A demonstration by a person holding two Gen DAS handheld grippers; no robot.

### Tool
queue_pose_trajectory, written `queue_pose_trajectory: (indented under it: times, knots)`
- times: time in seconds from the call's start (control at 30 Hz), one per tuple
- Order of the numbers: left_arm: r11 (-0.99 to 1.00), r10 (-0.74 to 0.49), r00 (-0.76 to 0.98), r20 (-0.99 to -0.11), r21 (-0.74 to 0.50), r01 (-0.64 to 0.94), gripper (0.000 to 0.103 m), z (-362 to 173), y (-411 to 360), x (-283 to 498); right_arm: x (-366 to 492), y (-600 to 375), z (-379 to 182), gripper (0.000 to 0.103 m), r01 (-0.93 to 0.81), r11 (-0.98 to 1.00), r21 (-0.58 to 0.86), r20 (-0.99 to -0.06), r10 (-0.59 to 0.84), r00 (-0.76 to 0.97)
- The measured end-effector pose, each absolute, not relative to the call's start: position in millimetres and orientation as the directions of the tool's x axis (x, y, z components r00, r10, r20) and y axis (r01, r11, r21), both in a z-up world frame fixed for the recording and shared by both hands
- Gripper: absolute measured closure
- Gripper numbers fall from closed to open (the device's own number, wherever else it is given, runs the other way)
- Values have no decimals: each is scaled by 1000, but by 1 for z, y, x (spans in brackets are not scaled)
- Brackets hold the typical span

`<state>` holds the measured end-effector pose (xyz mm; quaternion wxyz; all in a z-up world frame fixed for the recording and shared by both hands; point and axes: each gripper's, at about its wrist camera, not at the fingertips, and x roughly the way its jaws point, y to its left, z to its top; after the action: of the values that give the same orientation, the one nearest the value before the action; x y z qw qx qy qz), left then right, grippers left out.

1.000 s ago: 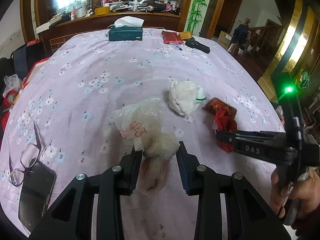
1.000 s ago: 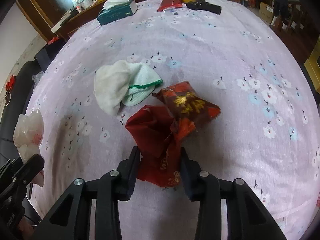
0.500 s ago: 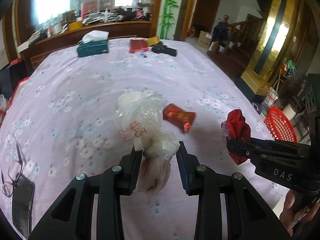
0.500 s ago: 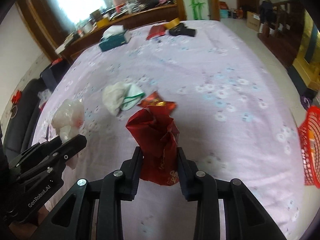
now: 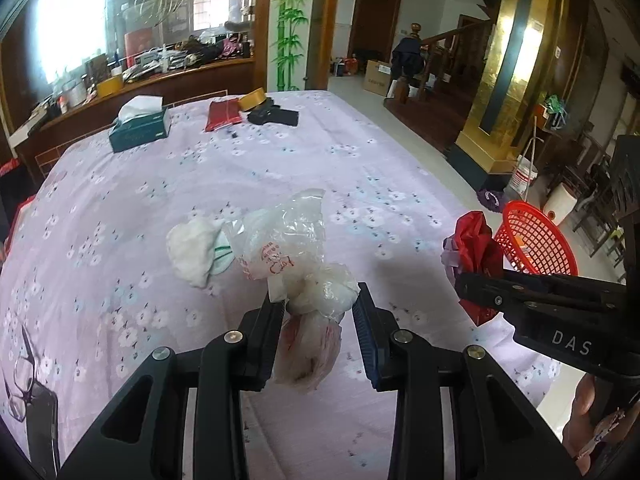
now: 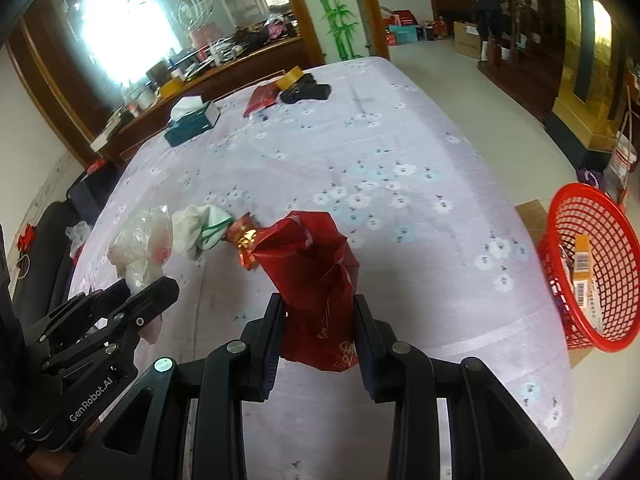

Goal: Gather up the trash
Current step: 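Carry the white plastic bag and red wrapper over the red wastebasket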

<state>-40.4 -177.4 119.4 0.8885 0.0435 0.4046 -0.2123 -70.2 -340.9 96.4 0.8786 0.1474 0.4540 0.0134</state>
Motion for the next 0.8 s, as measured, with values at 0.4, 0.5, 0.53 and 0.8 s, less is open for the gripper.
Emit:
queue_pose_trajectory:
  times: [0.4,0.5,0.53,0.8]
  knots:
    - [886,-358,557,-750,-83,457,70,113,-207,-46,-83,-371,105,67,158,946,283,-784,133,606]
    - [883,-361,555,-750,-82,463,70,113,-212,-47,-85,-378,104,67,172,943,285,-788,128,602]
    - [882,-361,554,-750,-83,463,70,113,-214,-47,-85,-379,104,67,173,943,284,-788,126,602]
    - [880,-359,556,-750,-74,469,70,113,-221,-46,-92,-388,105,67,187,940,287,-785,118,608]
